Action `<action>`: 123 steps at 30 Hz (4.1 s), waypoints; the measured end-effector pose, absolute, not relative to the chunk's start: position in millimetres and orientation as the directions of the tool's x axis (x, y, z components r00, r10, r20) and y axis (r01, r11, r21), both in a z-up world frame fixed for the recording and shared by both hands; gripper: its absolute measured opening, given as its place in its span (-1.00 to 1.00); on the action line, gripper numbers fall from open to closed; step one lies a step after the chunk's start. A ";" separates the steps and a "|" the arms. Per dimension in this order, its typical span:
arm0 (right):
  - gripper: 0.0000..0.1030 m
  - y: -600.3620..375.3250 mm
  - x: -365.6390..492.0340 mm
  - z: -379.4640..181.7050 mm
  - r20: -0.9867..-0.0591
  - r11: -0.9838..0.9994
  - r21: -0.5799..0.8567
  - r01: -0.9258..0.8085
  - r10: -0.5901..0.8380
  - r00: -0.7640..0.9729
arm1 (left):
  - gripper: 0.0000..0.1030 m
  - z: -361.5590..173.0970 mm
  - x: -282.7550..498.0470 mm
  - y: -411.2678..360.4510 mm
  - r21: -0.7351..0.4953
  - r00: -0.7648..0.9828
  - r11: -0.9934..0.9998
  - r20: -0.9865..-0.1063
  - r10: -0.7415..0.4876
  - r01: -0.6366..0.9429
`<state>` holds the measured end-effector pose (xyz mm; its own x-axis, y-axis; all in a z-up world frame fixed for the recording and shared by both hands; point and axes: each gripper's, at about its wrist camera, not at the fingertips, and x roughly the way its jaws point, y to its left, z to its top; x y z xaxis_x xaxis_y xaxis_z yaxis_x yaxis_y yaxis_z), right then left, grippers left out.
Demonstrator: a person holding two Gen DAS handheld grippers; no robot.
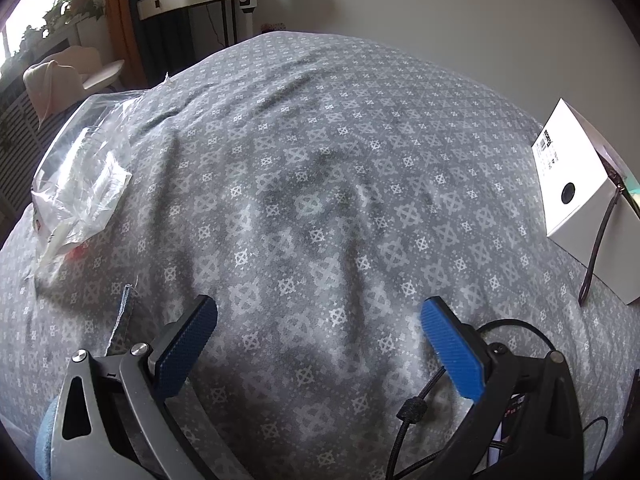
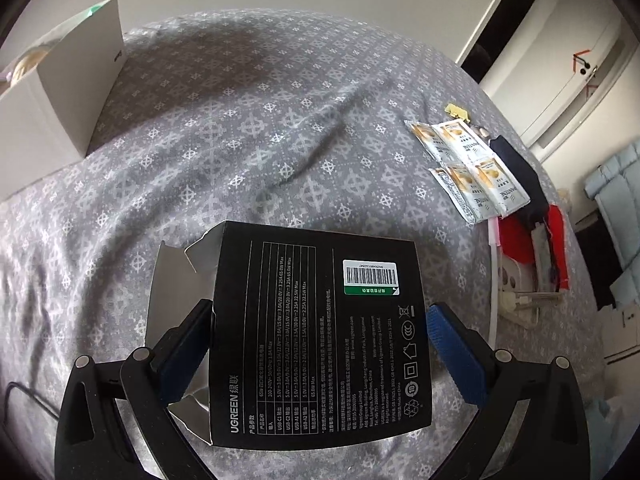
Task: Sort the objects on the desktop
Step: 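Carry the black box with the right gripper and set it on the bed, then reach the left gripper to the black box and grasp it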
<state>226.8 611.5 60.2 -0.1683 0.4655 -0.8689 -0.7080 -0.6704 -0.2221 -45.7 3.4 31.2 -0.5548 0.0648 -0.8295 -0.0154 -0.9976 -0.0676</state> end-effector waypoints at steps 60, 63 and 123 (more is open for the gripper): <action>1.00 301.3 76.4 119.6 -0.757 -0.977 -0.113 0.180 -0.033 -0.652 | 0.99 70.2 -37.6 -21.7 -0.340 -0.584 -0.940 -0.767 0.266 0.018; 1.00 338.2 99.4 97.0 -0.789 -0.992 -0.077 0.097 0.001 -0.614 | 0.99 83.8 -46.6 6.9 -0.307 -0.580 -0.952 -0.776 0.249 0.002; 1.00 432.4 131.7 28.3 -0.837 -0.961 0.253 -0.115 -0.157 -0.524 | 1.00 41.9 -159.1 77.9 -0.032 -0.473 -0.901 -0.859 -0.196 0.432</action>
